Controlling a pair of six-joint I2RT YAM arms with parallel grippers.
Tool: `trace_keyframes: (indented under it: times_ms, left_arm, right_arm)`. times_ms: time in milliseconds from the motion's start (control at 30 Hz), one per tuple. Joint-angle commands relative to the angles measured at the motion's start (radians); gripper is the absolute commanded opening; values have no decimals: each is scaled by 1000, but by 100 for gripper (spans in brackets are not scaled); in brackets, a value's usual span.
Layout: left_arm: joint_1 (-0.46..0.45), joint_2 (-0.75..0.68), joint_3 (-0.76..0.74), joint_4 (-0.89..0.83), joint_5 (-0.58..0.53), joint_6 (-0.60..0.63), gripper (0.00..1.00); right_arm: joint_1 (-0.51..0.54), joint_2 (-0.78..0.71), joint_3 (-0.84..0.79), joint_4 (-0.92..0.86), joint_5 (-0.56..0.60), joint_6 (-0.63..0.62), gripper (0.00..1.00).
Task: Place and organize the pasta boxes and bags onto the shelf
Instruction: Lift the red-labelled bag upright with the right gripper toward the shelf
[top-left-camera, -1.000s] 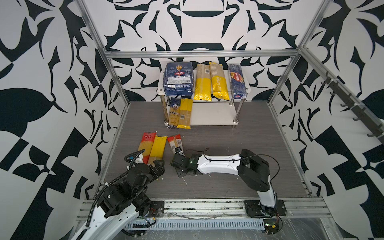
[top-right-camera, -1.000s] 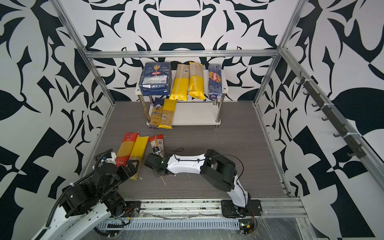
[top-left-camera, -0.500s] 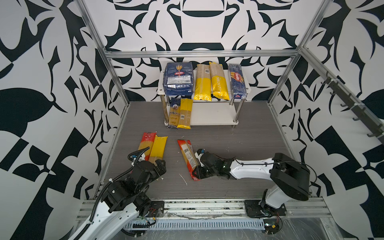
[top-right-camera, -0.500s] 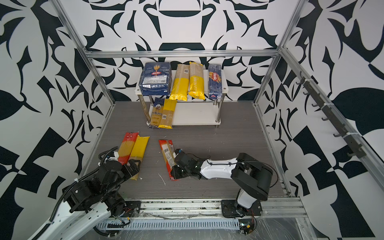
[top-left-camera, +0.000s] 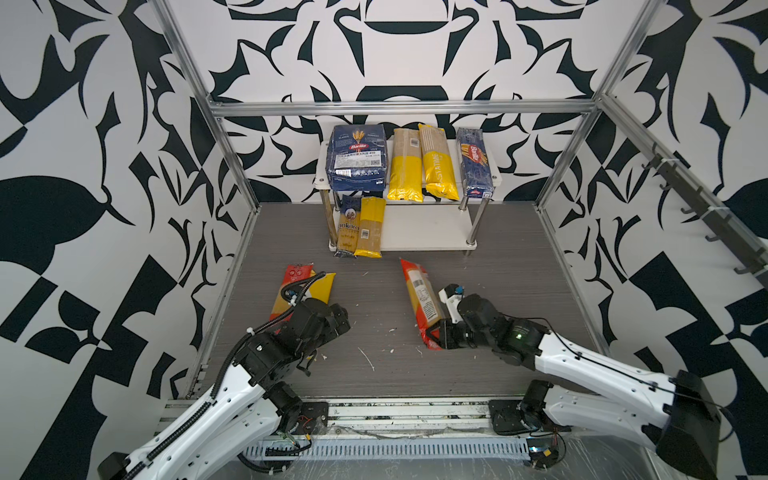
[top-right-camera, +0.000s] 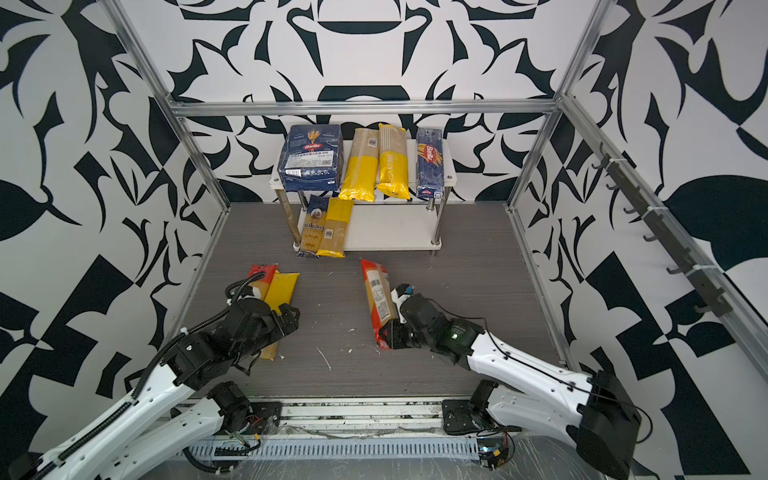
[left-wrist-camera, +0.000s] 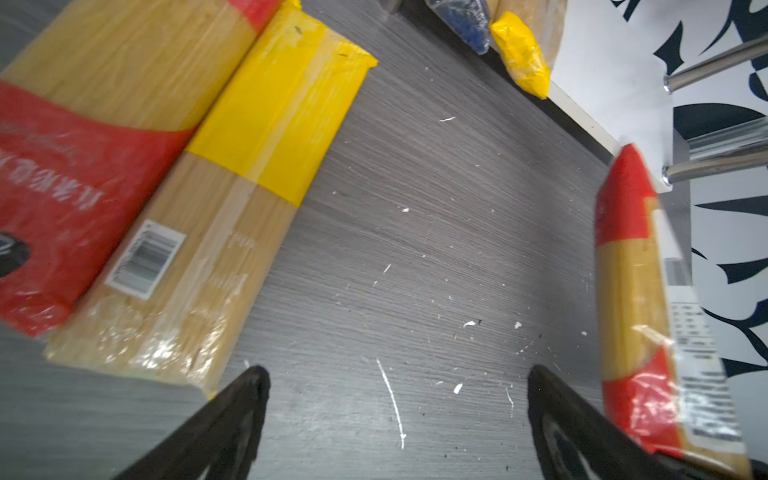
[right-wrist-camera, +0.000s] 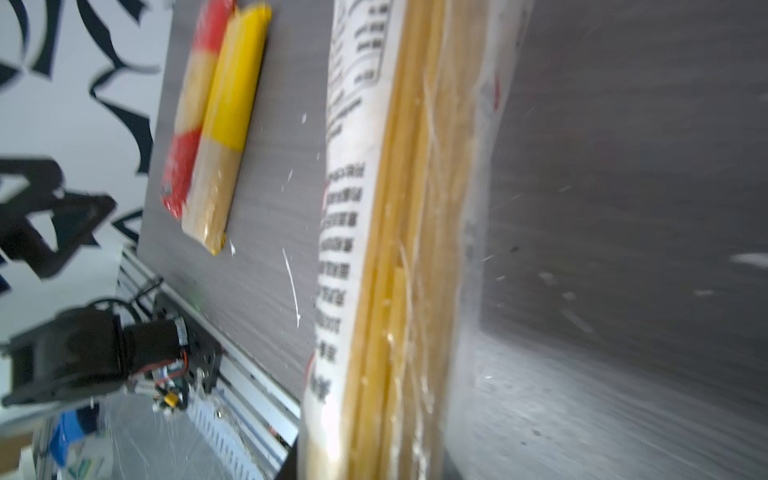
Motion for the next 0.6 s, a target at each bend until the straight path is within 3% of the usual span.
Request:
trace_keyframes:
  times_ms: [0, 367, 567]
  left_arm:
    - [4, 35, 35, 75, 15, 28, 100]
    - [12, 133, 104, 178, 37, 179, 99]
    - [88, 142, 112, 181, 78, 222, 99]
  right_arm:
    - [-55, -42, 50, 69, 13, -80, 7]
    - [-176, 182, 275, 115, -39, -171, 7]
    - [-197, 262, 388, 102, -52, -207, 7]
